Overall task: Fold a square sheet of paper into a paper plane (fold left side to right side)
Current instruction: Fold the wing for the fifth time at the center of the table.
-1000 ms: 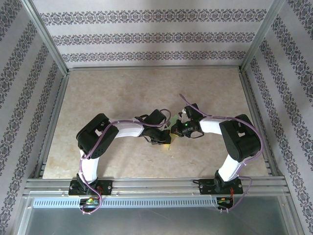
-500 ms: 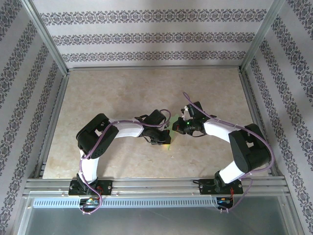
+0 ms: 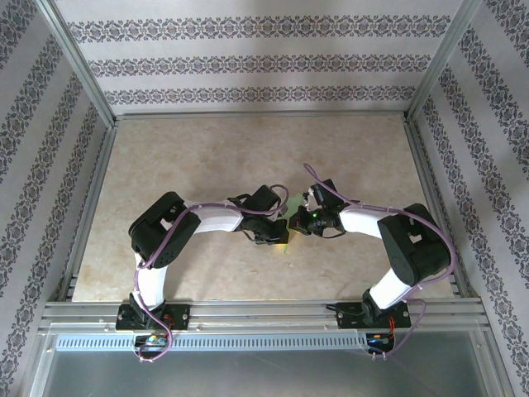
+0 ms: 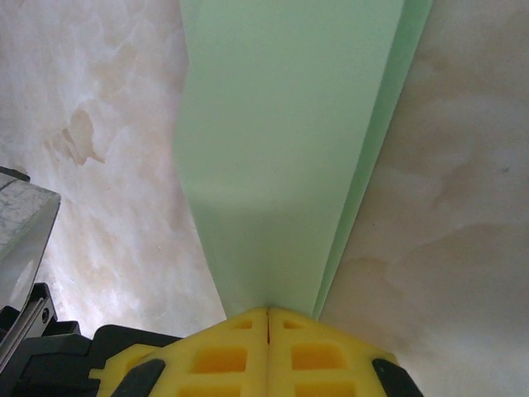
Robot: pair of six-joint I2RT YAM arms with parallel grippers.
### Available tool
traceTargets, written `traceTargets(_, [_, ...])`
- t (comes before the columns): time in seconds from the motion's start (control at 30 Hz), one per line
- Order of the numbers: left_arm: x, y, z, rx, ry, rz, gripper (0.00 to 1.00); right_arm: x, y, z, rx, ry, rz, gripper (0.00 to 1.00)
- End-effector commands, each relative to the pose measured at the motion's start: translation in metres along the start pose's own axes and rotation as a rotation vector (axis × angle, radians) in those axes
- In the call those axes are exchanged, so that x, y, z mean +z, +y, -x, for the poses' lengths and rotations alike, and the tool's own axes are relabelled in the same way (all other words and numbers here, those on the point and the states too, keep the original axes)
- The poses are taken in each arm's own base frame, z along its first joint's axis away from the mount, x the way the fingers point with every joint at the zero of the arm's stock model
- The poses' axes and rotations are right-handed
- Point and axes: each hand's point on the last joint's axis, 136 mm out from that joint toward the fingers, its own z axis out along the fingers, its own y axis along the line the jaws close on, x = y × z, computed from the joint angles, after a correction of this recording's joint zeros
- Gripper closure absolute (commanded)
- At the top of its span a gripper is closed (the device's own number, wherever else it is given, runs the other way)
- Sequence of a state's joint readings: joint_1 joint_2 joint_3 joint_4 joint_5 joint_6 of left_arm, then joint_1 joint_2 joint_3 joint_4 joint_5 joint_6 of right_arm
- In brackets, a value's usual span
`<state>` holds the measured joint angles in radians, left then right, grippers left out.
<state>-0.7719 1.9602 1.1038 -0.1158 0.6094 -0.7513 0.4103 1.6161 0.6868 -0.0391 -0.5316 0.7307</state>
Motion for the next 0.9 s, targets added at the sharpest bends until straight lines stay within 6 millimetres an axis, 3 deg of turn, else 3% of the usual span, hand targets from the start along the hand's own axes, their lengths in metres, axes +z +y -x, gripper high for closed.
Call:
traceTargets(0.0, [0.007,0.039,-0.018,-0.050,0.043,0.125,1.00,0.003,0.010,0.014,-0.039,-0.031,0.016,1.00])
traceTargets(0.3, [0.007,0.040,-0.020,-0.054,0.051,0.128,1.00,0.009,0.002,0.049,-0.063,-0.071,0.011,1.00])
traceTargets(0.63, [0.007,0.043,-0.024,-0.062,0.060,0.136,1.00,0.013,-0.018,0.072,-0.049,-0.075,-0.005,1.00])
traceTargets(0.87, [0.007,0.046,-0.026,-0.068,0.062,0.138,1.00,0.011,-0.018,0.087,-0.056,-0.081,0.004,1.00])
